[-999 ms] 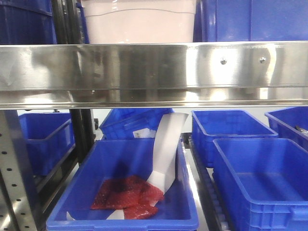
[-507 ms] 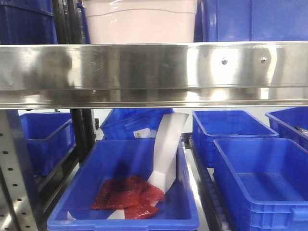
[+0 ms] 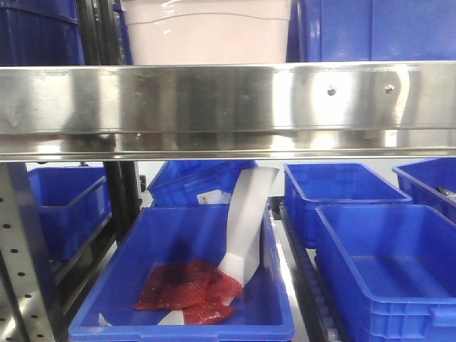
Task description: Grab white bin and place on right shelf
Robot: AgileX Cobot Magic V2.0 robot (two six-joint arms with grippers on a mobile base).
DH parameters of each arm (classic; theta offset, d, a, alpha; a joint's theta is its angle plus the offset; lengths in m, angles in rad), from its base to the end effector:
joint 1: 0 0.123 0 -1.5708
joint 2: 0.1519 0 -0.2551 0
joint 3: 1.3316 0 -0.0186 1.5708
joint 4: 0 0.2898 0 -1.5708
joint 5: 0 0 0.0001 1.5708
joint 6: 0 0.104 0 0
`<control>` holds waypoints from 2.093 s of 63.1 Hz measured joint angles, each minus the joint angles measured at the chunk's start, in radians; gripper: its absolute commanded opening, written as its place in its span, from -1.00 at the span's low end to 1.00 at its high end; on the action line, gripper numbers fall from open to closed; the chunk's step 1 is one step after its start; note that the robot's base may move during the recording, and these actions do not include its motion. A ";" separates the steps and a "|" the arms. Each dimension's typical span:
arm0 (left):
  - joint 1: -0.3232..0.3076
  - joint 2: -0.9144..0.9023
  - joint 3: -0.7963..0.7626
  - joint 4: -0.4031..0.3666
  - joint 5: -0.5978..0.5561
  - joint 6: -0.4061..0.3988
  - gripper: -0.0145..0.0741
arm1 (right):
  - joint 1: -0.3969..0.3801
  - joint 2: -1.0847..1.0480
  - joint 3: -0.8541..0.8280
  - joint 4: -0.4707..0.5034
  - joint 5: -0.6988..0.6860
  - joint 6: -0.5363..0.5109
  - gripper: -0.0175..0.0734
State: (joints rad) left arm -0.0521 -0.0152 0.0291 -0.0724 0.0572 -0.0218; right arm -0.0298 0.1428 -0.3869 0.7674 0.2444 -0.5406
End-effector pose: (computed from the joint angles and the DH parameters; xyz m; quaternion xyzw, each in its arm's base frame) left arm 0.1387 -0.0077 0.1992 -0.0132 0.7012 -0.0535 0.7109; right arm 0.1257 0.0138 0.3246 0.0146 0.6514 0.1234 0.7485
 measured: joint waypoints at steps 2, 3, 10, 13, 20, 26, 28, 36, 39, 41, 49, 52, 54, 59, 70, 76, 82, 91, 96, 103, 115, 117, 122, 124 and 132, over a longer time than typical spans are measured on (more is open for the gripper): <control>0.000 0.000 0.000 -0.002 -0.010 0.002 -0.94 | 0.000 0.000 0.000 0.000 0.000 0.000 -0.47; 0.000 0.000 0.000 -0.002 -0.016 0.002 -0.94 | 0.000 0.000 0.000 0.000 0.000 0.000 -0.47; 0.000 0.000 0.000 -0.004 -0.047 0.002 -0.94 | 0.000 0.000 0.000 0.000 0.000 0.000 -0.47; 0.000 0.000 0.000 -0.005 -0.051 0.002 -0.94 | 0.000 0.000 0.000 0.000 0.000 0.000 -0.47; 0.000 0.000 0.000 -0.005 -0.057 0.002 -0.94 | 0.000 0.000 0.000 0.000 0.000 0.000 -0.47; 0.000 0.000 0.000 -0.005 -0.057 0.002 -0.94 | 0.000 0.000 0.000 0.000 0.000 0.000 -0.47; 0.000 0.000 0.000 -0.005 -0.057 0.002 -0.94 | 0.000 0.000 0.000 0.000 0.000 0.000 -0.47; 0.000 0.000 0.000 -0.006 -0.057 0.002 -0.94 | 0.000 0.000 0.000 0.000 0.000 0.000 -0.47; 0.000 0.000 0.000 -0.008 -0.057 0.002 -0.94 | 0.000 0.000 0.000 0.000 0.000 0.000 -0.47; 0.000 0.000 0.000 -0.008 -0.057 0.002 -0.94 | 0.000 0.000 0.000 0.000 0.000 0.000 -0.47; 0.000 0.000 0.000 -0.008 -0.057 0.002 -0.94 | 0.000 0.000 0.000 0.000 0.000 0.000 -0.47; 0.000 0.000 0.000 -0.008 -0.057 0.002 -0.94 | 0.000 0.000 0.000 0.000 0.000 0.000 -0.47; 0.000 0.000 0.000 -0.008 -0.057 0.002 -0.94 | 0.000 0.000 0.000 0.000 0.000 0.000 -0.47; 0.000 0.000 0.000 -0.008 -0.057 0.002 -0.94 | 0.000 0.000 0.000 -0.012 0.000 0.000 -0.47; 0.000 0.000 0.000 -0.008 -0.057 0.002 -0.94 | 0.000 0.000 0.000 -0.203 0.026 0.038 -0.47; 0.000 0.000 0.000 -0.008 -0.057 0.002 -0.94 | 0.000 -0.002 0.009 -0.349 0.033 0.153 -0.47; 0.000 0.000 0.000 -0.008 -0.057 0.002 -0.94 | 0.000 -0.006 0.043 -0.509 0.020 0.305 -0.47; 0.000 0.000 0.000 -0.008 -0.057 0.002 -0.94 | 0.000 -0.019 0.137 -0.637 -0.029 0.459 -0.47; 0.000 0.000 0.000 -0.008 -0.057 0.002 -0.94 | 0.000 -0.025 0.211 -0.660 -0.065 0.490 -0.47; 0.000 0.000 0.000 -0.008 -0.057 0.002 -0.94 | 0.000 -0.031 0.317 -0.666 -0.123 0.511 -0.47; 0.000 0.000 0.000 -0.008 -0.057 0.002 -0.94 | 0.000 -0.104 0.416 -0.671 -0.166 0.514 -0.47; 0.000 0.000 0.000 -0.008 -0.057 0.002 -0.94 | 0.000 -0.126 0.416 -0.674 -0.162 0.514 -0.47; 0.000 0.000 0.000 -0.008 -0.057 0.002 -0.94 | -0.008 -0.149 0.416 -0.680 -0.160 0.514 -0.47; 0.000 0.000 0.000 -0.008 -0.057 0.002 -0.94 | -0.011 -0.151 0.416 -0.680 -0.158 0.514 -0.47; 0.000 0.000 0.001 -0.008 -0.057 0.002 -0.94 | -0.011 -0.153 0.416 -0.700 -0.156 0.514 -0.47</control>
State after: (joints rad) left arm -0.0521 -0.0152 0.0305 -0.0799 0.0000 -0.0195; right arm -0.0408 -0.0105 0.0289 0.0671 0.0884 -0.0265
